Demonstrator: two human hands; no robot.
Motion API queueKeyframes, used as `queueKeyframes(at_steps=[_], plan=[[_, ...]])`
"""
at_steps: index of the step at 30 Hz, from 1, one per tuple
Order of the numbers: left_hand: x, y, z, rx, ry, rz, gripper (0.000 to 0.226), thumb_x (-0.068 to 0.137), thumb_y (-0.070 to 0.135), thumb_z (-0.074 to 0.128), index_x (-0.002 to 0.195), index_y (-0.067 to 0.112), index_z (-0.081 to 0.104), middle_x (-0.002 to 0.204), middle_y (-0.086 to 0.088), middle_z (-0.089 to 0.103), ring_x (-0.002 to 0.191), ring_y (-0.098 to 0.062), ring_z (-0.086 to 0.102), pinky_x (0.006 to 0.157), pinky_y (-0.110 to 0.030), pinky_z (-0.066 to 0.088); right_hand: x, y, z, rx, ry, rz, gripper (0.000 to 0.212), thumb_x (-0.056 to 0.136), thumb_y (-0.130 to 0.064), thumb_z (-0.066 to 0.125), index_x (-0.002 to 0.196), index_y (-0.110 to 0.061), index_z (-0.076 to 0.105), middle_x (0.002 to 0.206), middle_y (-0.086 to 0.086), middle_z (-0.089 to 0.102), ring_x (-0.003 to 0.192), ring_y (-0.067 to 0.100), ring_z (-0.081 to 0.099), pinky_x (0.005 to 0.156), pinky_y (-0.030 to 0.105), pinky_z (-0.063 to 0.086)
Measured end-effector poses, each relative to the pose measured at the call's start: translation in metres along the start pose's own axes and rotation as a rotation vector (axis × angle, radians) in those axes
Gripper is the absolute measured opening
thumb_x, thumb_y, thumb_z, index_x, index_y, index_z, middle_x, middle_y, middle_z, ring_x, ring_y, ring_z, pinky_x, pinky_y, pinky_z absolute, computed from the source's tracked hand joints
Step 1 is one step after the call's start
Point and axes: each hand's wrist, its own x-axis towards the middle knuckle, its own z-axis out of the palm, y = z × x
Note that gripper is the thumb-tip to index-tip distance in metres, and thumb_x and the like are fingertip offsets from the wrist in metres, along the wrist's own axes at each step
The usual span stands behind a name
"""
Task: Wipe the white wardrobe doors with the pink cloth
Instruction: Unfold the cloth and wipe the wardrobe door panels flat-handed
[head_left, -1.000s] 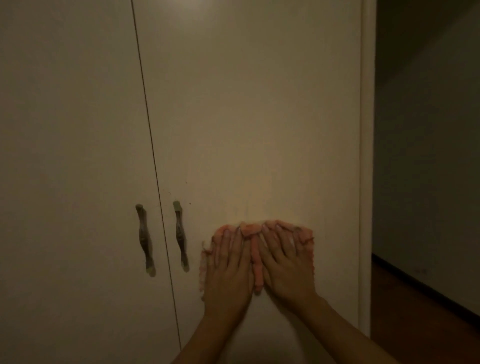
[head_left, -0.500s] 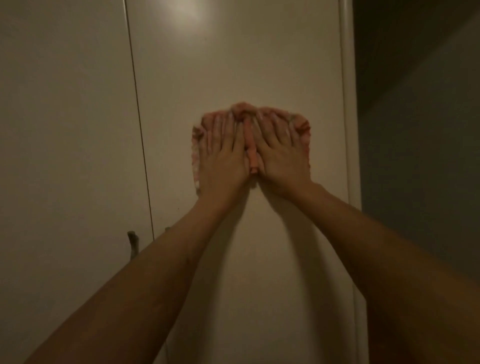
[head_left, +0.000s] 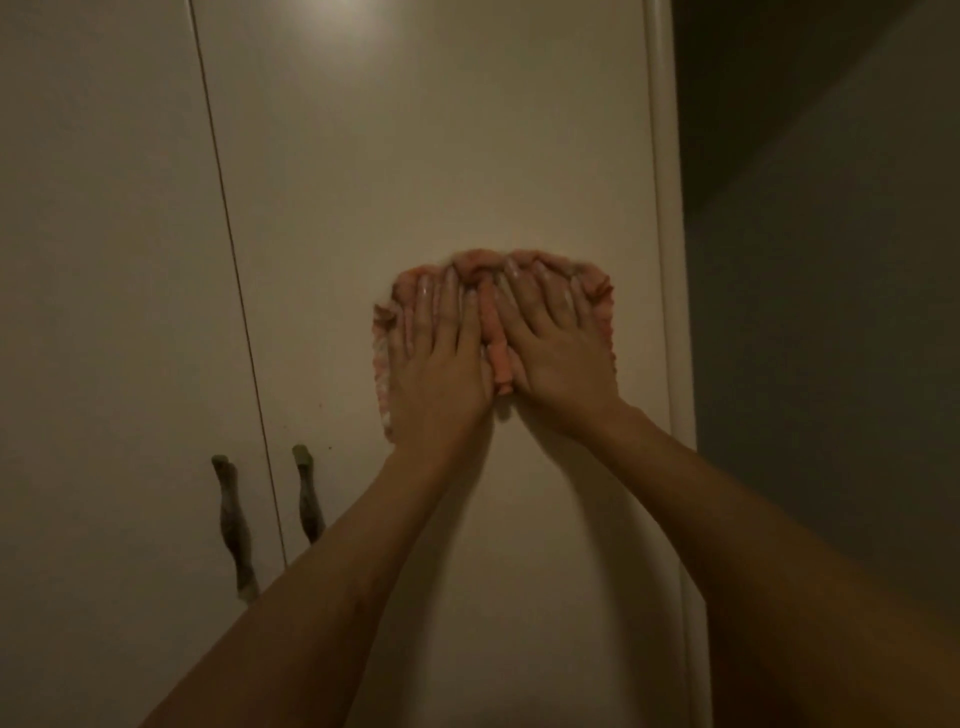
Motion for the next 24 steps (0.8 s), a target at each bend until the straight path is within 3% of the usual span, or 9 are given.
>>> queueKeyframes(at_steps=[5, 14, 19, 22, 24], plan=[[-0.042, 0.026, 0.013, -0.011, -0.053, -0.014, 0.061, 0.092, 0.029, 0.043, 0.15, 0.017, 0.029, 0.158, -0.006, 0.025, 0.147, -0.025, 0.014, 0.117, -0.042, 0.007, -0.049, 0.005, 0.013, 0.04, -0.054, 0.008, 0.064, 0.099, -0.043, 0.035, 0.156, -0.022, 0.014, 0.164, 0.006, 0.007, 0.15, 0.027, 0.0, 0.12, 0.049, 0.002], [-0.117, 0.066, 0.034, -0.082, -0.205, 0.097, 0.068, 0.084, 0.031, 0.035, 0.148, 0.01, 0.026, 0.16, -0.011, 0.018, 0.146, -0.036, 0.018, 0.109, -0.059, 0.028, -0.151, 0.006, 0.043, 0.069, -0.084, 0.105, 0.063, 0.097, -0.044, 0.03, 0.154, -0.017, 0.022, 0.162, 0.01, 0.016, 0.15, 0.03, 0.01, 0.117, 0.054, 0.014], [-0.172, 0.088, 0.052, -0.071, -0.257, 0.163, 0.073, 0.081, 0.035, 0.038, 0.148, 0.01, 0.024, 0.161, -0.011, 0.013, 0.147, -0.036, 0.008, 0.114, -0.059, 0.015, -0.218, -0.004, 0.059, 0.062, -0.082, 0.167, 0.075, 0.093, -0.044, 0.036, 0.157, -0.019, 0.005, 0.164, 0.007, 0.0, 0.15, 0.028, 0.002, 0.119, 0.047, 0.006], [-0.197, 0.093, 0.061, -0.027, -0.272, 0.208, 0.083, 0.079, 0.037, 0.04, 0.152, 0.01, 0.012, 0.159, -0.01, 0.008, 0.148, -0.035, 0.0, 0.118, -0.056, -0.004, -0.243, -0.008, 0.061, 0.046, -0.102, 0.178, 0.069, 0.099, -0.049, 0.023, 0.156, -0.017, 0.002, 0.164, 0.007, -0.004, 0.151, 0.027, -0.001, 0.119, 0.042, 0.0], [-0.2, 0.095, 0.064, -0.02, -0.271, 0.223, 0.083, 0.079, 0.036, 0.041, 0.152, 0.01, 0.011, 0.159, -0.011, 0.011, 0.148, -0.035, 0.0, 0.117, -0.056, -0.005, -0.249, -0.004, 0.063, 0.049, -0.135, 0.165, 0.065, 0.101, -0.048, 0.017, 0.156, -0.016, 0.005, 0.164, 0.007, -0.001, 0.15, 0.029, 0.005, 0.121, 0.042, -0.002]])
